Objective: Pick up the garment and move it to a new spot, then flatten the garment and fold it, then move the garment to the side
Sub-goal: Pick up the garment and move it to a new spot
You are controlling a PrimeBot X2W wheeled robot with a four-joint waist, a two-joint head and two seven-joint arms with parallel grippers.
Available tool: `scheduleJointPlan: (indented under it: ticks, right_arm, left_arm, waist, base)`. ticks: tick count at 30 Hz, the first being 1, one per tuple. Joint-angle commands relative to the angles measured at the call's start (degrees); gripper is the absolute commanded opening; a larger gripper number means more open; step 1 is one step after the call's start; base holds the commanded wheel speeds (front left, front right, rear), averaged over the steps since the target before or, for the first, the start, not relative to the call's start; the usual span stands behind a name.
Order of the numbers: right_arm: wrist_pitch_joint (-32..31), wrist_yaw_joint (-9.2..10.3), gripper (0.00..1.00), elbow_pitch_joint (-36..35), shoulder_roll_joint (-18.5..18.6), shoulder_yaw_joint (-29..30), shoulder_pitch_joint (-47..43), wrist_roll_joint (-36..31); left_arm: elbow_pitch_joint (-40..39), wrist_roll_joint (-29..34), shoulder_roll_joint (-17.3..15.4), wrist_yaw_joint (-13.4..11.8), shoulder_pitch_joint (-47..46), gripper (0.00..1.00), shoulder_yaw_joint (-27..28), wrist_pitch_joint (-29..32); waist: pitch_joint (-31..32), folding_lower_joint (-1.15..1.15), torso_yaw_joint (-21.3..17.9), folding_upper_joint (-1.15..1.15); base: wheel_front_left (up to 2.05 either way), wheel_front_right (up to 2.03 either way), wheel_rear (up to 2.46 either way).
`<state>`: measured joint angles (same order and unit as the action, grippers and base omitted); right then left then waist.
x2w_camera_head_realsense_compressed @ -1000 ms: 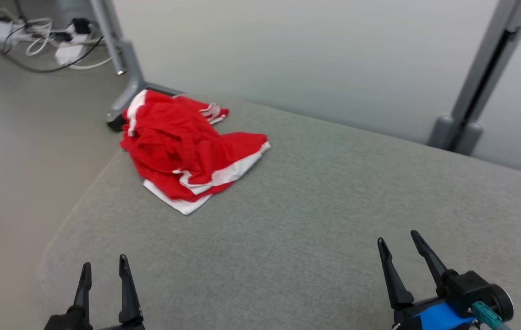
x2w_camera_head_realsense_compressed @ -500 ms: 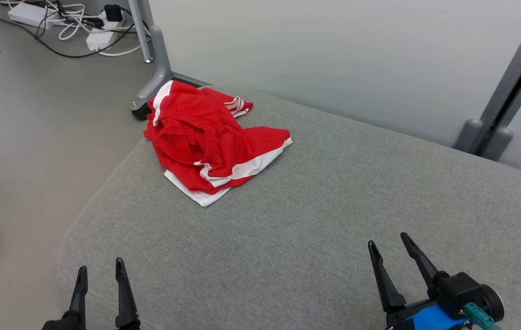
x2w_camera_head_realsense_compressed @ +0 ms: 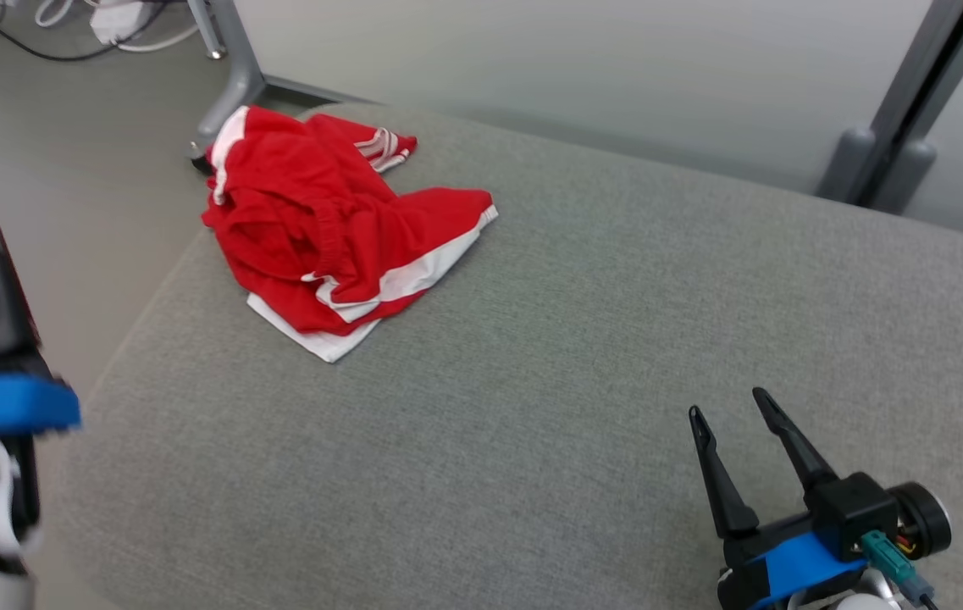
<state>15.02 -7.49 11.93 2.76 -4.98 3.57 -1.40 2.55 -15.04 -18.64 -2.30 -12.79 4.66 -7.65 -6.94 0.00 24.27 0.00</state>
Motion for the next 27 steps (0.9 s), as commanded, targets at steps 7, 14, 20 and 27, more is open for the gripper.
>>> scheduleJointPlan:
  ticks: [7,14,20,27]
  right_arm:
    - [0.24,-0.01,1.00,-1.22,0.23,0.64,2.87,-3.11]
    - [-0.77,-0.01,1.00,-2.77,0.24,0.85,4.94,-6.30]
    - [-1.83,-0.01,1.00,-4.87,0.23,1.84,5.23,-8.05]
    - [-2.58,-0.01,1.00,-6.74,0.23,2.98,4.60,-9.17]
  left_arm:
    - [11.42,-2.65,-4.08,5.01,-16.70,1.00,-2.36,8.09]
    - [24.87,-7.03,-1.78,9.02,-25.37,1.00,-8.10,13.18]
    - [31.65,-11.56,-2.04,9.90,-27.30,1.00,-15.18,16.89]
    - [33.17,-20.93,-4.88,9.73,-27.82,1.00,-23.80,18.97]
  waist:
    - [-5.40,0.00,-2.17,0.00]
    - [-12.00,0.00,-4.73,0.00]
    - [-16.01,0.00,-6.69,0.00]
    - [-18.93,0.00,-8.26,0.00]
  base:
    - [0.00,0.00,0.00]
    - [0.00,0.00,0.00]
    - [0.00,0.00,0.00]
    - [0.00,0.00,0.00]
